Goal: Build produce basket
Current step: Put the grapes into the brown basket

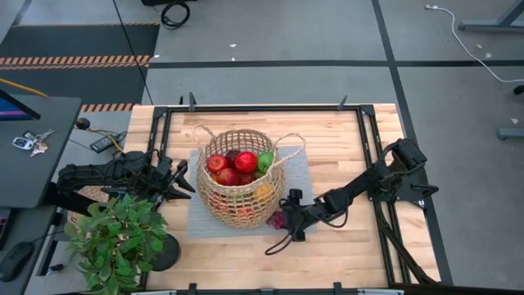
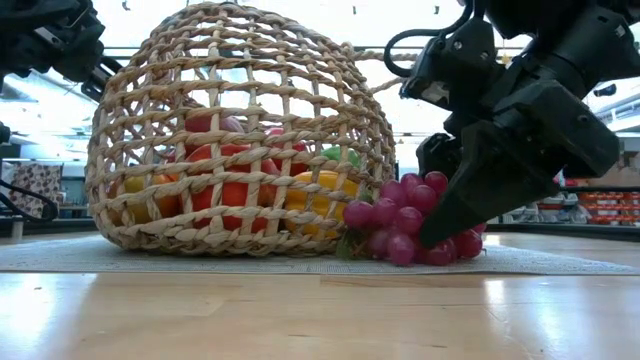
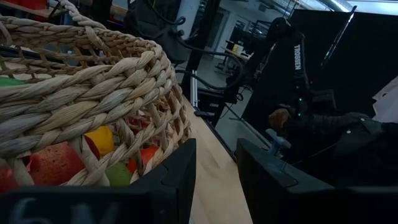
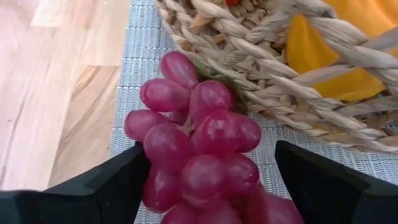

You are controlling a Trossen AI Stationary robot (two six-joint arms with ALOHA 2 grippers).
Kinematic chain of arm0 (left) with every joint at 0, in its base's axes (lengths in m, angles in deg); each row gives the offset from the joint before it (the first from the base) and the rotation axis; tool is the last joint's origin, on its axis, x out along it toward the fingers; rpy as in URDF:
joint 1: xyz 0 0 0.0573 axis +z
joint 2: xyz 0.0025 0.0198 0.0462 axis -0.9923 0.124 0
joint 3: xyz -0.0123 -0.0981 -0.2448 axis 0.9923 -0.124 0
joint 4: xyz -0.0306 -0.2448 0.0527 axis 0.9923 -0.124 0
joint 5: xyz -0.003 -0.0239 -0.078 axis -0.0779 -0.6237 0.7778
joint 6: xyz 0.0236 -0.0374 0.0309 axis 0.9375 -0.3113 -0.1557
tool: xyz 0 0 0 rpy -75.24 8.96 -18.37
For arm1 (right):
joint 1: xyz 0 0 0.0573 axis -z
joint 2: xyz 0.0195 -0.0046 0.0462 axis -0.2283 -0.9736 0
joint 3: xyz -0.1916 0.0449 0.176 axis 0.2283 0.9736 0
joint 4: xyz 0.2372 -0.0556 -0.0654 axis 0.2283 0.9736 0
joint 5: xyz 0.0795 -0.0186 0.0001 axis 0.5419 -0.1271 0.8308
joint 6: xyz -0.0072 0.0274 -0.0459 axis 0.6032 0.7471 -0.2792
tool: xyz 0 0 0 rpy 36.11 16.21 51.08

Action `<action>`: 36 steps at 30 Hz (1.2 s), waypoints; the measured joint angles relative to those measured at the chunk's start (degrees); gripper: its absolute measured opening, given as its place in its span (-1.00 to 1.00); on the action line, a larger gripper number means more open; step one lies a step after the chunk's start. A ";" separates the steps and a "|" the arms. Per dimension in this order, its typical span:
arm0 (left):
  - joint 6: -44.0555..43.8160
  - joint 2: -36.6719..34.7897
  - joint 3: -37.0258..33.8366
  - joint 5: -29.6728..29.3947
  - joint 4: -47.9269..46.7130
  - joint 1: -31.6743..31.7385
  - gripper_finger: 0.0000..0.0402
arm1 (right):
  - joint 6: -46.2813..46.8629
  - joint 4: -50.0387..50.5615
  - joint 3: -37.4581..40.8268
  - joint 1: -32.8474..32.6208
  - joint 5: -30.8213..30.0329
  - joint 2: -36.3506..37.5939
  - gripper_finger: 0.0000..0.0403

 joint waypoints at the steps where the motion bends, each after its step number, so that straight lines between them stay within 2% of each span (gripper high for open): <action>1: -0.02 0.01 0.00 0.00 0.00 0.00 -0.40 | 0.00 0.00 0.00 0.21 0.00 -0.02 0.72; 26: -0.01 0.01 0.00 -0.01 0.00 0.00 -0.40 | 0.07 -0.24 0.00 0.79 1.42 -0.09 0.70; 29: 0.00 0.00 0.00 -0.01 0.00 -0.02 -0.40 | 0.07 -0.30 0.01 0.76 1.45 -0.09 0.59; 36: 0.02 0.00 0.00 -0.01 0.00 -0.02 -0.40 | 0.04 -0.28 0.00 0.74 1.49 -0.09 0.16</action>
